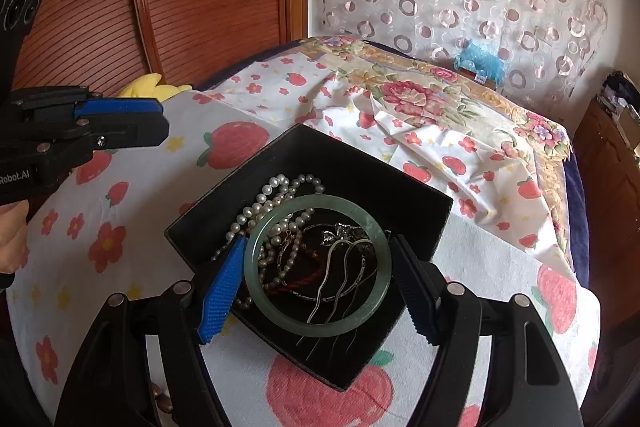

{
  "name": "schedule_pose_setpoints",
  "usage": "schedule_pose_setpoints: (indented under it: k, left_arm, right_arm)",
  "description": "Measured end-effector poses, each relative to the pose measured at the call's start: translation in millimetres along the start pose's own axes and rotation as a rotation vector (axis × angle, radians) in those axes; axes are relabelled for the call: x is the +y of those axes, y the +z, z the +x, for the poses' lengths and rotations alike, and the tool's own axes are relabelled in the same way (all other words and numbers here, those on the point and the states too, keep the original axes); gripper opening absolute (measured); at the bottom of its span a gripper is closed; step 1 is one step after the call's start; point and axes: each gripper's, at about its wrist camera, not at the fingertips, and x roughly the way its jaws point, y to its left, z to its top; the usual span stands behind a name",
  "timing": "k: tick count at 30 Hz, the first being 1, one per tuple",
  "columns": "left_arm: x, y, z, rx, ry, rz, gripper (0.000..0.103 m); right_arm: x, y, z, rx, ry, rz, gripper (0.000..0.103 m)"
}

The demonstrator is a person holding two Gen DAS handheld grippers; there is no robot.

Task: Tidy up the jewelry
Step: 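Lower the jade bangle into the black box with the right tool while the left drops the pearls in, then reach the left tool to the wooden bead bracelet and close on it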

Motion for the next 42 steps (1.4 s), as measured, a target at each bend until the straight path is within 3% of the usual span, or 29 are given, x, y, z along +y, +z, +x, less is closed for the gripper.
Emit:
schedule_pose_setpoints:
  k: [12, 19, 26, 27, 35, 42]
  left_arm:
    - [10, -25, 3, 0.035, 0.014, -0.025, 0.023]
    - [6, -42, -3, 0.051, 0.001, -0.037, 0.023]
    - [-12, -62, -4, 0.078, -0.031, 0.005, 0.027]
    - [-15, -66, -3, 0.090, -0.042, 0.008, 0.027]
    - [-34, -82, -2, 0.128, -0.098, 0.026, 0.027]
    - [-57, -92, 1, 0.155, -0.161, 0.081, 0.027]
  right_arm:
    - [1, -1, -3, -0.003, -0.028, 0.004, 0.078]
    - [-1, -8, -40, -0.069, -0.055, 0.031, 0.078]
    - [-1, -47, -80, -0.078, -0.068, 0.070, 0.077]
    - [0, -54, -82, -0.065, -0.069, 0.075, 0.073]
    - [-1, -106, -85, 0.016, -0.084, 0.154, 0.060]
    - [0, -128, -78, 0.052, -0.092, 0.206, 0.059]
